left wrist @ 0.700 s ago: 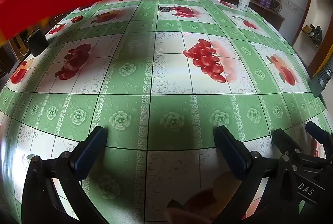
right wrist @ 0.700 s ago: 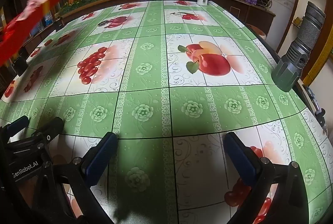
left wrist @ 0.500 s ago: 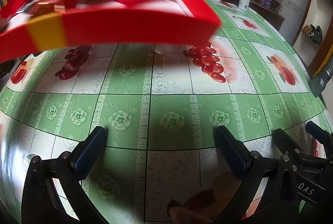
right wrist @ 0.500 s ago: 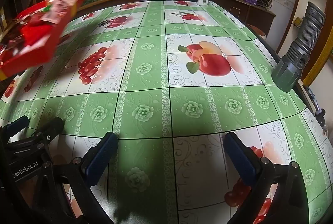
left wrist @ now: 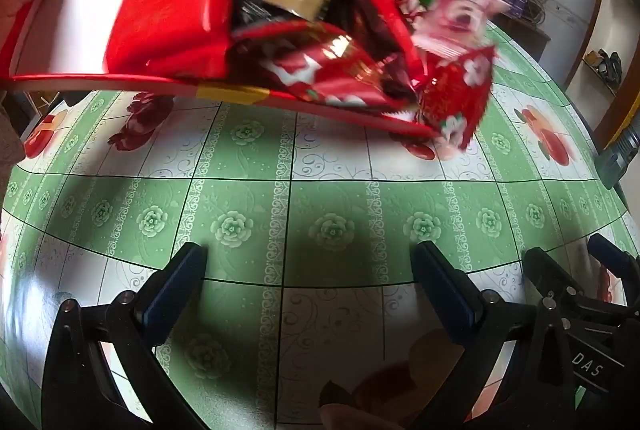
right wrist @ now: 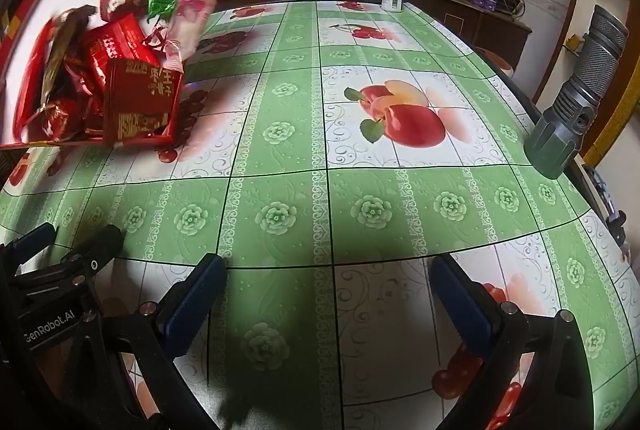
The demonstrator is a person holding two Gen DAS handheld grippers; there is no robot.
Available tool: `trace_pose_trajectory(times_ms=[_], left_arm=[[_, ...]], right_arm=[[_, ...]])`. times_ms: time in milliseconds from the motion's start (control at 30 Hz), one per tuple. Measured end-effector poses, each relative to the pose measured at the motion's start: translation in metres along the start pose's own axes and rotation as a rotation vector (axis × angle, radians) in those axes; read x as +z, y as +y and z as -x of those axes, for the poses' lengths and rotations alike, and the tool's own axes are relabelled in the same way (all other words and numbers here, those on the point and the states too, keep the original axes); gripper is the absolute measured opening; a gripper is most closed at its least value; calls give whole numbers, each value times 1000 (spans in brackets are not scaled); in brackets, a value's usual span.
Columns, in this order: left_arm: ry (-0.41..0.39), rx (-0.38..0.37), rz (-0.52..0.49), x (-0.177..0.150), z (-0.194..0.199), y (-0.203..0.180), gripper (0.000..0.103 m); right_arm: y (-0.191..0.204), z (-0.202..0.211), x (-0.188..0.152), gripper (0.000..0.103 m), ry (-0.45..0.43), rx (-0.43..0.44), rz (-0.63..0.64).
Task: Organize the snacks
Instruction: 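Pour the snacks out of the red bag onto the table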
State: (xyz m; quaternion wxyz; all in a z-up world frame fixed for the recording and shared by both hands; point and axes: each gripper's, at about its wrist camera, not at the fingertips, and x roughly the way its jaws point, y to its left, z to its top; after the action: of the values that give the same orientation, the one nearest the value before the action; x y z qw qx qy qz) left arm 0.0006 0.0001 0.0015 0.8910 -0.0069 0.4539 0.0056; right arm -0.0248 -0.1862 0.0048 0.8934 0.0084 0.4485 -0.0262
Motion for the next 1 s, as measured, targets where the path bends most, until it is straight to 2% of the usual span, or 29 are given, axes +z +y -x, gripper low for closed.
trace_pose_trajectory(times_ms=[1000], left_arm=[[-2,-1,-1,0,-2,3,103]], right_arm=[[1,-2,1,103,1,0,0]])
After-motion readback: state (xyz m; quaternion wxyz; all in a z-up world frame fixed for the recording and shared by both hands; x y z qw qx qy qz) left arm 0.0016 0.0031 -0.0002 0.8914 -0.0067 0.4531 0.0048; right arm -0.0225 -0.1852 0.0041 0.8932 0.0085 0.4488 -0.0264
